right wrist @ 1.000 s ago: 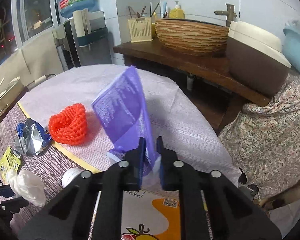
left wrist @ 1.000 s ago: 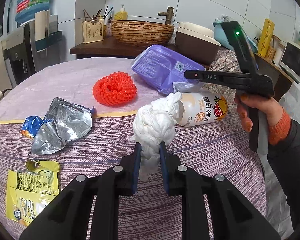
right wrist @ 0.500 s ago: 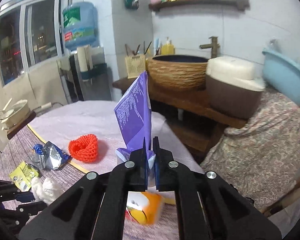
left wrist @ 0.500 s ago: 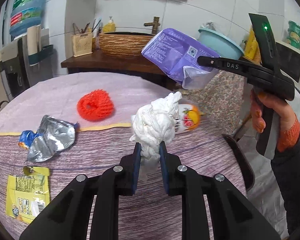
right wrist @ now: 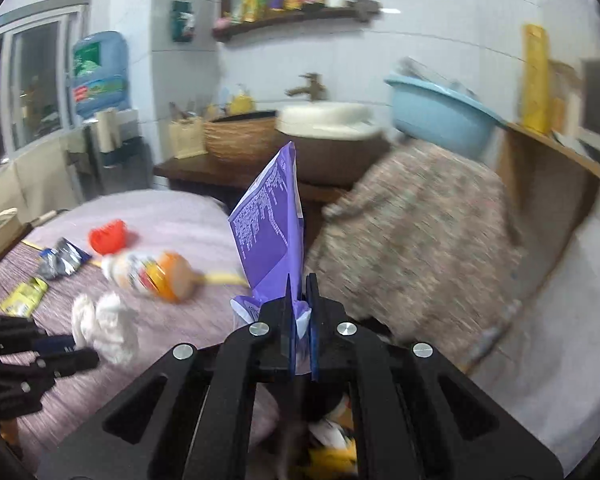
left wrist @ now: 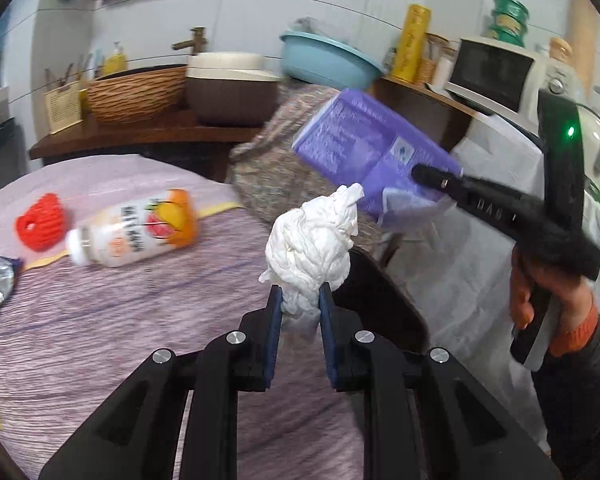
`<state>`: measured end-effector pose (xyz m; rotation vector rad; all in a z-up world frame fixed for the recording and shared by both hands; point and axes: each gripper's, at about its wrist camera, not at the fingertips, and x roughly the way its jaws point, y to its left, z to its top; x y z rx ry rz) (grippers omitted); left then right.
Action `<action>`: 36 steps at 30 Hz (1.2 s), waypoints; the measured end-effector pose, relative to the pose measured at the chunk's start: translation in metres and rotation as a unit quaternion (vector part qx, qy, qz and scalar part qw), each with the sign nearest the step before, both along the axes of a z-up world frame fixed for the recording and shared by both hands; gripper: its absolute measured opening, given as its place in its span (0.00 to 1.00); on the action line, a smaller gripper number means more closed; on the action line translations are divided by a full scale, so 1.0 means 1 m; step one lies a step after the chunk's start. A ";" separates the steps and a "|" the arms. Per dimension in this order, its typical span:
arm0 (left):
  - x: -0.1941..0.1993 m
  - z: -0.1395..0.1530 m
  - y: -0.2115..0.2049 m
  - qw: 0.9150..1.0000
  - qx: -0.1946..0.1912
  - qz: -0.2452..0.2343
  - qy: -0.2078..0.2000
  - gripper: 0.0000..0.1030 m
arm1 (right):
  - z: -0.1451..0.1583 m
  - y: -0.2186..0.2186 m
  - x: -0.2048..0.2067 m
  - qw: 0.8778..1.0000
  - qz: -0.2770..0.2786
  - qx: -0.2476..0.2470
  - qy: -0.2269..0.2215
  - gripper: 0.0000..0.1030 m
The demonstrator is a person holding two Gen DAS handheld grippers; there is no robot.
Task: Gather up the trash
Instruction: 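Carry cloth and purple bag over the bin and open both tools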
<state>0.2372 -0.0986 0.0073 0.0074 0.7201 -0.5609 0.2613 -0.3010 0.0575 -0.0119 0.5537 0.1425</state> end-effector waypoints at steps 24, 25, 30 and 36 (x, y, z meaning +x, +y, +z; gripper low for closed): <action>-0.007 -0.057 -0.094 0.995 0.031 -0.065 0.064 0.19 | -0.245 -0.092 -0.009 0.964 -0.135 0.047 0.223 0.33; -0.006 -0.059 -0.097 0.995 0.033 -0.066 0.068 0.19 | -0.246 -0.094 -0.011 0.964 -0.138 0.053 0.220 0.41; 0.002 -0.071 -0.120 0.992 0.047 -0.078 0.088 0.19 | -0.230 -0.100 -0.030 0.967 -0.148 0.063 0.196 0.45; 0.013 -0.096 -0.156 0.986 0.085 -0.091 0.112 0.19 | -0.207 -0.125 -0.063 0.964 -0.187 0.080 0.171 0.55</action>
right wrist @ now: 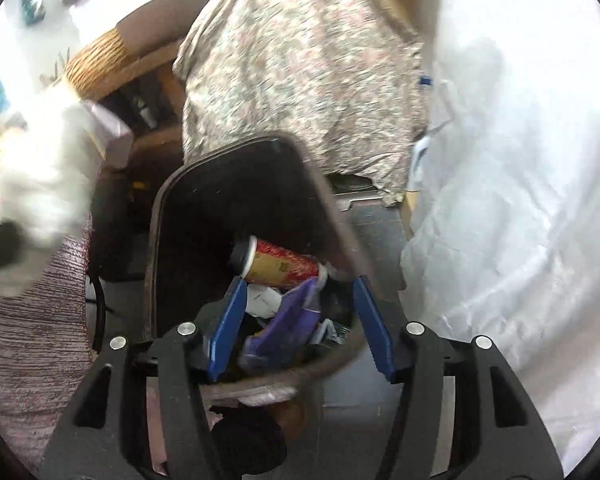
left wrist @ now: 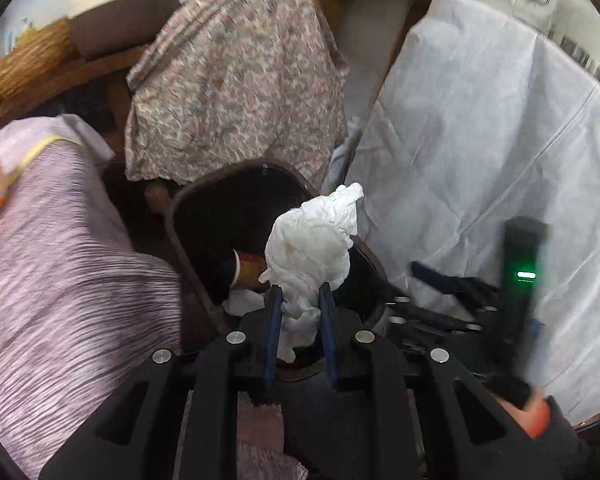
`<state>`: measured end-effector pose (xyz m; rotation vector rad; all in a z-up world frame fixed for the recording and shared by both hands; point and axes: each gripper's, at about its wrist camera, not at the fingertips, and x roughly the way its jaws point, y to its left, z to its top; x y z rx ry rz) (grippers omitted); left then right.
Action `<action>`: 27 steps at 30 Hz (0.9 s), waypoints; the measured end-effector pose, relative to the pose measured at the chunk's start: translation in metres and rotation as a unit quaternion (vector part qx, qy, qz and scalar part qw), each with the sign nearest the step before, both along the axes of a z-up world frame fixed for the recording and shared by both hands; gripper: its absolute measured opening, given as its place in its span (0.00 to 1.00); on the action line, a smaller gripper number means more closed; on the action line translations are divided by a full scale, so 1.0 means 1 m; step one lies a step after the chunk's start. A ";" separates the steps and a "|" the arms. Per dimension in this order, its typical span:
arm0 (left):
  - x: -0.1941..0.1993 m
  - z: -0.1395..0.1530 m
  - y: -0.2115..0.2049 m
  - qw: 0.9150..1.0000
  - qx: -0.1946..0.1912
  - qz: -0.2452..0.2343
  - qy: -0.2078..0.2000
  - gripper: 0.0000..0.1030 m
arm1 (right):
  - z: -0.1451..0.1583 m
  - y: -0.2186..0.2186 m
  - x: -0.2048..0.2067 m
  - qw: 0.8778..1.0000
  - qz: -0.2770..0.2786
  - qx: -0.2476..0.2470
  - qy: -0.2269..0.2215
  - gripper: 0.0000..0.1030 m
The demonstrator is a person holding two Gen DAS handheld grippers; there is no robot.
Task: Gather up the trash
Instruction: 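Carry cloth and purple bag over the bin and open both tools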
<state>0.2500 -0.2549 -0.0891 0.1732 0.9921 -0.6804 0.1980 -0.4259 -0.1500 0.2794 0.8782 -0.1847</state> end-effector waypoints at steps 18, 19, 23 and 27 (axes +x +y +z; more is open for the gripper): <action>0.003 -0.039 -0.044 0.998 0.048 -0.016 0.022 0.60 | 0.014 -0.048 -0.052 0.999 -0.044 -0.005 -0.002 0.64; 0.002 -0.035 -0.042 0.999 0.047 -0.016 0.018 0.61 | 0.014 -0.049 -0.052 0.999 -0.044 -0.004 -0.002 0.64; -0.007 -0.015 -0.036 0.999 0.036 -0.014 -0.001 0.69 | 0.017 -0.049 -0.051 0.999 -0.044 -0.002 -0.005 0.65; -0.021 0.010 -0.023 1.000 0.008 -0.014 -0.019 0.75 | 0.023 -0.044 -0.051 0.999 -0.036 0.008 -0.012 0.67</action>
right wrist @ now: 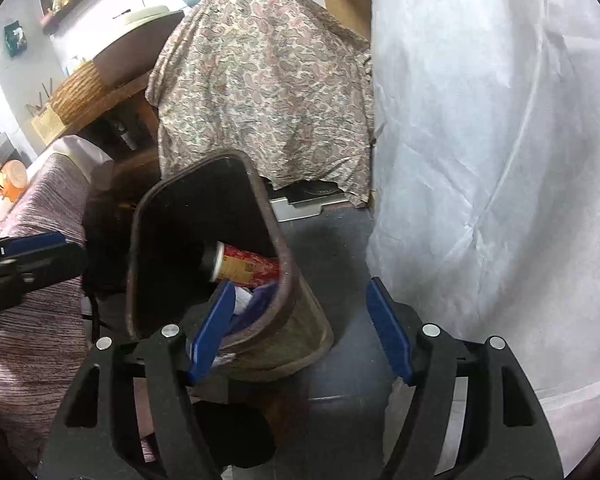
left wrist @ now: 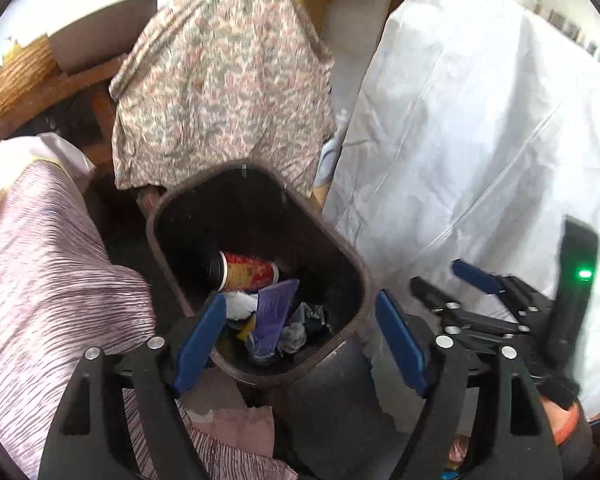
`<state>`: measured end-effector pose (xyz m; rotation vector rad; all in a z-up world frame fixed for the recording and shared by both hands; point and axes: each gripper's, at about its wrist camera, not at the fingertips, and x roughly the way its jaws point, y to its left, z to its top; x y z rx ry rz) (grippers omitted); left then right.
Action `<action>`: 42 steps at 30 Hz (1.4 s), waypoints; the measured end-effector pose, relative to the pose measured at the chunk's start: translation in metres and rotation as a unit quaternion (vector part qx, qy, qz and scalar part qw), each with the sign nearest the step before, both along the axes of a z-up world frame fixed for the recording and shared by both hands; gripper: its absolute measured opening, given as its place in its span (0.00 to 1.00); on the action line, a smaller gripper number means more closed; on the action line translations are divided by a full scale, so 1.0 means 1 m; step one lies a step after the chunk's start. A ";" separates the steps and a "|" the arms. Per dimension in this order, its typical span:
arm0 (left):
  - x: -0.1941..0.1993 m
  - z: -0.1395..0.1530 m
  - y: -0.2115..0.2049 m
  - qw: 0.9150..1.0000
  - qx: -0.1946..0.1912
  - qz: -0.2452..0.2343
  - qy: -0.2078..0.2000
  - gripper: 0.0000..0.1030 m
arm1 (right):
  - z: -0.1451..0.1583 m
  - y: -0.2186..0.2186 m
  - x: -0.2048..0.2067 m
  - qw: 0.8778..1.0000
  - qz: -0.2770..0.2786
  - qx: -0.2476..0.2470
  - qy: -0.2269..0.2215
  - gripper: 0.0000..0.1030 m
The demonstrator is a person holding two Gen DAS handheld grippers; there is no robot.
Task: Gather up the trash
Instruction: 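Carry cloth and purple bag over the bin and open both tools, then grasp the white-and-orange juice bottle with the right tool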
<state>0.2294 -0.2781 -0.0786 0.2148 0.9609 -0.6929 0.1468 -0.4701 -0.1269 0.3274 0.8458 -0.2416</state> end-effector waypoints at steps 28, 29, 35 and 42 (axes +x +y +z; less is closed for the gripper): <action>-0.010 0.086 0.279 0.973 0.017 0.202 -0.113 0.89 | 0.115 0.253 0.091 0.900 0.408 -0.119 -0.099 0.80; -0.010 0.086 0.289 0.971 0.019 0.210 -0.114 0.90 | 0.116 0.264 0.094 0.893 0.419 -0.130 -0.100 0.80; -0.007 0.084 0.371 0.952 0.047 0.279 -0.114 0.89 | 0.123 0.330 0.116 0.833 0.500 -0.216 -0.100 0.80; 0.000 0.086 0.431 0.937 0.035 0.331 -0.105 0.89 | 0.123 0.384 0.164 0.781 0.553 -0.281 -0.078 0.80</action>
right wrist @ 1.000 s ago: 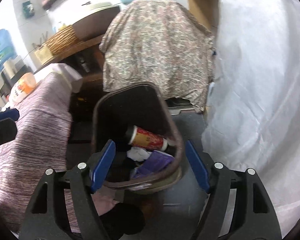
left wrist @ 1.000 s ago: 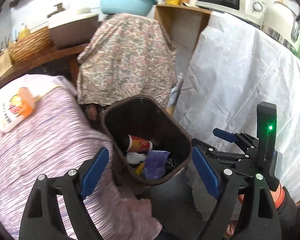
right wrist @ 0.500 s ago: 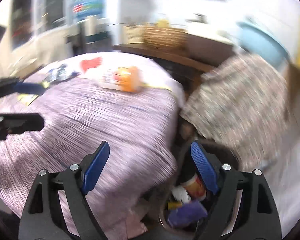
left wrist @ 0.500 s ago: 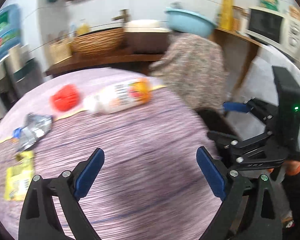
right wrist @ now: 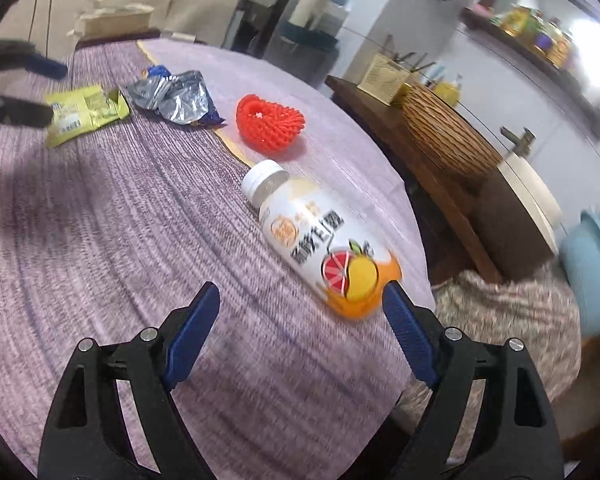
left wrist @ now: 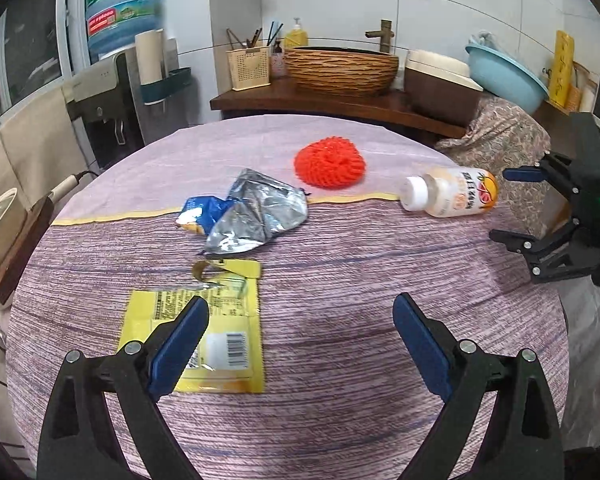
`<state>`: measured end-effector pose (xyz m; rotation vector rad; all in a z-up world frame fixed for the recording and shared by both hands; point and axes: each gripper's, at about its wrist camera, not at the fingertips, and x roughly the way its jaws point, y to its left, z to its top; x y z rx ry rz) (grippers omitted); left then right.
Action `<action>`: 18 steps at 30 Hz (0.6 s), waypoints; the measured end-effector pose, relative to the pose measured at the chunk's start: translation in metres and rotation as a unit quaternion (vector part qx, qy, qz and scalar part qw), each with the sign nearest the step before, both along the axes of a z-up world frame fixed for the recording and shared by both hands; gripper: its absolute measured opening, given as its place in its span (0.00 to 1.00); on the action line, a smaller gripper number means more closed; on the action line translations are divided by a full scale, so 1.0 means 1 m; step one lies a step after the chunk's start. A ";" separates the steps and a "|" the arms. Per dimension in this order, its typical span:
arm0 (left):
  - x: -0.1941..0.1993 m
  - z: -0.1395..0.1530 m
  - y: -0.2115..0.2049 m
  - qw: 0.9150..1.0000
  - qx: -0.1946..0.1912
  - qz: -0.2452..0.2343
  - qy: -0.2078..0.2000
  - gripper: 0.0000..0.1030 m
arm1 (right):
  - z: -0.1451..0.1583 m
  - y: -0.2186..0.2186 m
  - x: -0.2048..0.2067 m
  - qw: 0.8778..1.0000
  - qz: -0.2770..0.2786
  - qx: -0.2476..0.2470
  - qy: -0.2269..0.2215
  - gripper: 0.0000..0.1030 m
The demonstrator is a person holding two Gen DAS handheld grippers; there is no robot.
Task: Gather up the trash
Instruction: 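Grasp the white-and-orange juice bottle with the right tool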
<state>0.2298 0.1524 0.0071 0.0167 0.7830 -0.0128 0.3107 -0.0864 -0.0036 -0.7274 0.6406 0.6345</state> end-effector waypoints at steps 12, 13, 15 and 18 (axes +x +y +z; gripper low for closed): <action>0.068 -0.005 0.000 0.999 -0.026 -0.019 0.014 0.89 | -0.030 0.043 0.059 0.988 0.068 -0.136 0.006 0.80; 0.074 -0.005 -0.001 0.999 -0.027 -0.022 0.016 0.90 | -0.033 0.045 0.064 0.987 0.073 -0.143 0.010 0.80; 0.085 -0.005 -0.002 0.999 -0.028 -0.025 0.020 0.89 | -0.036 0.049 0.069 0.986 0.081 -0.144 0.023 0.80; 0.104 -0.007 -0.001 0.998 -0.042 -0.023 0.030 0.89 | -0.034 0.049 0.079 0.985 0.092 -0.136 0.049 0.70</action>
